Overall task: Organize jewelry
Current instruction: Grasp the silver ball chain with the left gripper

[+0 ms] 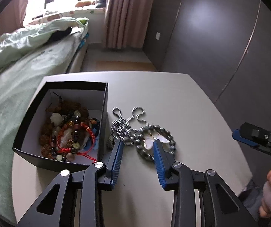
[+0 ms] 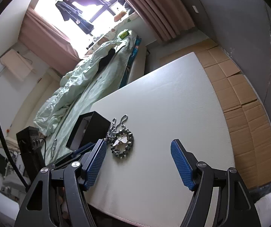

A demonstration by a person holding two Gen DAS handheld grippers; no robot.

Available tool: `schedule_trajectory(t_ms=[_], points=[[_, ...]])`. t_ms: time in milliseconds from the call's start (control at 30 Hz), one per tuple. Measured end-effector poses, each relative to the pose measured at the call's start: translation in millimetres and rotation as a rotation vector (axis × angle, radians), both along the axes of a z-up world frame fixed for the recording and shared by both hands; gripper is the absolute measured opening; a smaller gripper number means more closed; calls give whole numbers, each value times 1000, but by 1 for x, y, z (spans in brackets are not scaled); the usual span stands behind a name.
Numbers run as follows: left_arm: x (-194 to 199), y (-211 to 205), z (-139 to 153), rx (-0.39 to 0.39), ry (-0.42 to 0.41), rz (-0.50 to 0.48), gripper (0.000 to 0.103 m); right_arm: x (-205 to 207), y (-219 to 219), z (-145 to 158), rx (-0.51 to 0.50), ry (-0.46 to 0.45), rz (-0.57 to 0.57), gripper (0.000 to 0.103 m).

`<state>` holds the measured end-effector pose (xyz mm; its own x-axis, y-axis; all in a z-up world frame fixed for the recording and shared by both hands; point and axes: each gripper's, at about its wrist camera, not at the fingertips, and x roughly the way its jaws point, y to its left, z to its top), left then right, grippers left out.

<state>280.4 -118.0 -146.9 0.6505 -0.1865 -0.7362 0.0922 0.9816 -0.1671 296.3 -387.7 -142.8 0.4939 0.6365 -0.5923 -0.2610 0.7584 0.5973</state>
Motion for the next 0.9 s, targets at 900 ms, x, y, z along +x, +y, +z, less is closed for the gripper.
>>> schedule_trajectory(t_ms=[900], points=[[25,3,-25,9,66,199,37,8,-1,-10,60,48,1,72]])
